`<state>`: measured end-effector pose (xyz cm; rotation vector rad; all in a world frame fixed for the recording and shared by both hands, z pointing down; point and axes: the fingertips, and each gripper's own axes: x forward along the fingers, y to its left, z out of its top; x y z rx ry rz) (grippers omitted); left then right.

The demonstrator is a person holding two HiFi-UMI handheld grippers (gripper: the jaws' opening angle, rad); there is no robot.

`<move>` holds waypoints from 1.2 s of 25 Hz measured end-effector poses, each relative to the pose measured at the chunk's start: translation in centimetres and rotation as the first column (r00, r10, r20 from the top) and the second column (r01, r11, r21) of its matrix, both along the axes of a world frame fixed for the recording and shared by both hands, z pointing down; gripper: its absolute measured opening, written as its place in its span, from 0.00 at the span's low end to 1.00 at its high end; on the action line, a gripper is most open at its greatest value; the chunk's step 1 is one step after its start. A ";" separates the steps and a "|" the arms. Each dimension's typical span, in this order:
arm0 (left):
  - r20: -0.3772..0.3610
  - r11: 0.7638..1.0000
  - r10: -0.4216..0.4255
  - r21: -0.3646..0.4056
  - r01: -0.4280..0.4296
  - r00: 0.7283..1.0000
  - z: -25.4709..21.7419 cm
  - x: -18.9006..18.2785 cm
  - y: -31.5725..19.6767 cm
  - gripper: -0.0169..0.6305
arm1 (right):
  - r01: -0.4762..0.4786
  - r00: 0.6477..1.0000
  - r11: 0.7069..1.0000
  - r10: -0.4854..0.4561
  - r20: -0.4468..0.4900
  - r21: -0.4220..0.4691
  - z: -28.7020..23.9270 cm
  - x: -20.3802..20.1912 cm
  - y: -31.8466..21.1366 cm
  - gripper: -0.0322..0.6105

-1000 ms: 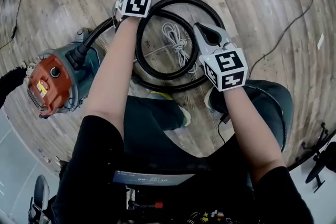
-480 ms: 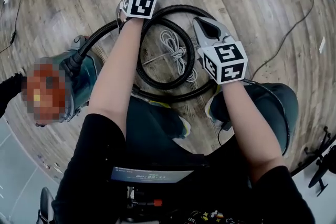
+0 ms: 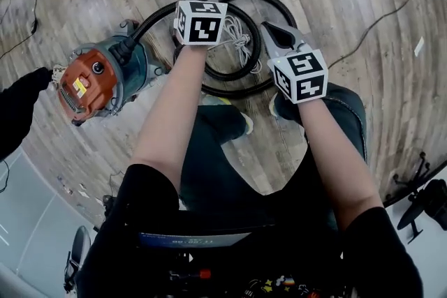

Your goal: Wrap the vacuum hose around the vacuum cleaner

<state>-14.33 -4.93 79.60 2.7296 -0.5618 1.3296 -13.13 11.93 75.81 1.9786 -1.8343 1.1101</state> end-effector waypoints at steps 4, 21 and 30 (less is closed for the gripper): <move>-0.061 0.998 -0.056 -0.046 0.053 0.997 -11.5 -1.3 2.3 0.03 | 0.001 1.000 1.000 -0.001 0.008 -0.008 -9.6 -0.2 0.4 0.09; -0.539 0.977 -0.097 0.107 0.182 0.837 -62.0 -8.0 9.1 0.03 | 0.085 0.981 0.887 0.004 -0.193 0.454 -57.4 -4.2 -2.7 0.09; -0.634 0.955 -0.052 0.194 0.224 0.772 -69.4 -11.3 10.1 0.03 | 0.130 0.949 0.832 0.054 -0.311 0.540 -65.0 -7.8 -1.6 0.09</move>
